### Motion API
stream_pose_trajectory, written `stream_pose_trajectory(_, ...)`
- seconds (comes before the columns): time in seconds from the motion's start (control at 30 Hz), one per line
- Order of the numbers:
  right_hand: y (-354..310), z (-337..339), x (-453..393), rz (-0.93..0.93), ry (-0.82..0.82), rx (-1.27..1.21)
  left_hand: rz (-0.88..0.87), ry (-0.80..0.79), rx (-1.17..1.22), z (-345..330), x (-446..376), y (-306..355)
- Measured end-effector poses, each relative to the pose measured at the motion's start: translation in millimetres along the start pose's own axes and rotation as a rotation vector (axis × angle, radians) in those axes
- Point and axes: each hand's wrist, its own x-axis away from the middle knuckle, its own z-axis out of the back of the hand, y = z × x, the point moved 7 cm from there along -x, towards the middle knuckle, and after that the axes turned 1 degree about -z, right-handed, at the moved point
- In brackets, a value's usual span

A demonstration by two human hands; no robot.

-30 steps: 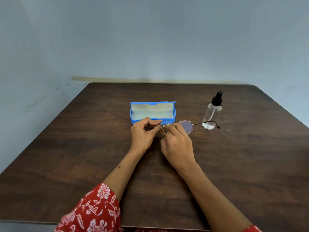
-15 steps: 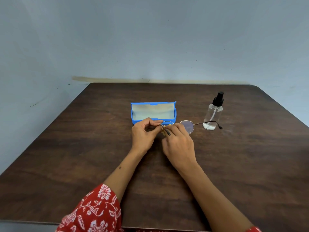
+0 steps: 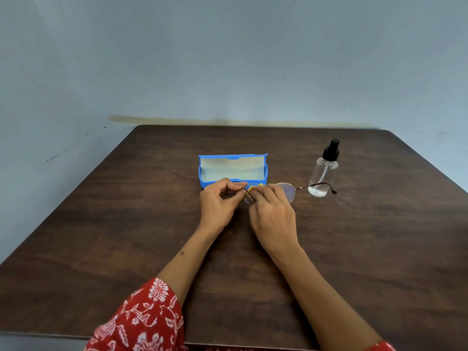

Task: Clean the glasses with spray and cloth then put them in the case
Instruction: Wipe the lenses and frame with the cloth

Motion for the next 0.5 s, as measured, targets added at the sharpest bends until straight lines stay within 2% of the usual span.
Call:
stream_pose_trajectory(0.13, 1.7, 2.1, -1.4, -0.018, 0.048, 0.006, -0.003, 0.003, -0.001, 0.8, 0.0, 0.0)
stream_pose_trajectory(0.33, -2.0, -4.1, 4.0, 0.018, -0.056, -0.004, 0.01, -0.002, 0.011, 0.6, -0.1, -1.3)
stream_pose_trajectory(0.5, 1.8, -1.1, -2.5, 0.005, 0.007, 0.006, -0.009, 0.003, 0.01, 0.8, 0.5, 2.0)
